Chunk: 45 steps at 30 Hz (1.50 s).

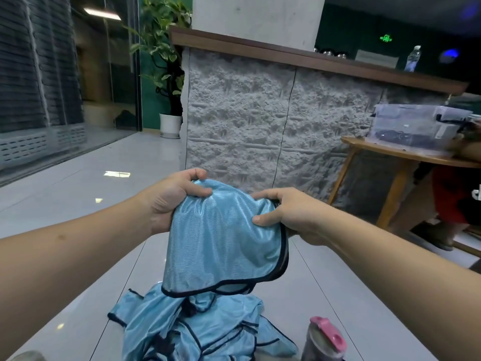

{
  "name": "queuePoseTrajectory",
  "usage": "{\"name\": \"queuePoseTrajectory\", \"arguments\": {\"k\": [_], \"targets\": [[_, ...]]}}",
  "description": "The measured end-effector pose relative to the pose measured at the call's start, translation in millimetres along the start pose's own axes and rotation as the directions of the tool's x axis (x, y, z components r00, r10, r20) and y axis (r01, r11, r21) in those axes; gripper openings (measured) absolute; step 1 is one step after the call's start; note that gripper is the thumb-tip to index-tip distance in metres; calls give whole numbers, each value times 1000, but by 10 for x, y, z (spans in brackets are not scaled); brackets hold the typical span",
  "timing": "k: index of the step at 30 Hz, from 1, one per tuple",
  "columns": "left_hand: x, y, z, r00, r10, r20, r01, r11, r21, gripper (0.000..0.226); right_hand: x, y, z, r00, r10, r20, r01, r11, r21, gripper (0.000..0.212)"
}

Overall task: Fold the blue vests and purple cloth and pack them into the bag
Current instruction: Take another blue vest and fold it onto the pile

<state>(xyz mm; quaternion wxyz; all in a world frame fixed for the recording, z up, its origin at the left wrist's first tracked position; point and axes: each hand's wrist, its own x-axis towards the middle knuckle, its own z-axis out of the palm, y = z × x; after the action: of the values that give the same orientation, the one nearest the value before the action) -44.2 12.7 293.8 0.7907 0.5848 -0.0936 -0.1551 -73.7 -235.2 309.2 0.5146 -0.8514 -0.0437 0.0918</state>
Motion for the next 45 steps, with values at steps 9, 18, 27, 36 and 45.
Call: {"name": "queuePoseTrajectory", "arguments": {"k": [9,18,27,36,45], "targets": [[14,-89,74,987,-38,154,32,999,39,30,-13,-215,131,954,-253,163,292,906,-307,92],[-37,-82,6,967,-152,205,125,982,142,61,62,124,400,842,-86,533,53,996,76,60],[-42,-125,-17,971,-203,124,121,871,476,66,71,431,530,804,79,589,-178,978,112,52],[-103,-582,-291,883,-425,201,348,877,331,79,155,348,469,828,91,554,-187,975,120,54],[-171,-780,-329,950,-308,-60,313,928,204,39,265,672,365,880,211,425,-260,964,61,57]]}}
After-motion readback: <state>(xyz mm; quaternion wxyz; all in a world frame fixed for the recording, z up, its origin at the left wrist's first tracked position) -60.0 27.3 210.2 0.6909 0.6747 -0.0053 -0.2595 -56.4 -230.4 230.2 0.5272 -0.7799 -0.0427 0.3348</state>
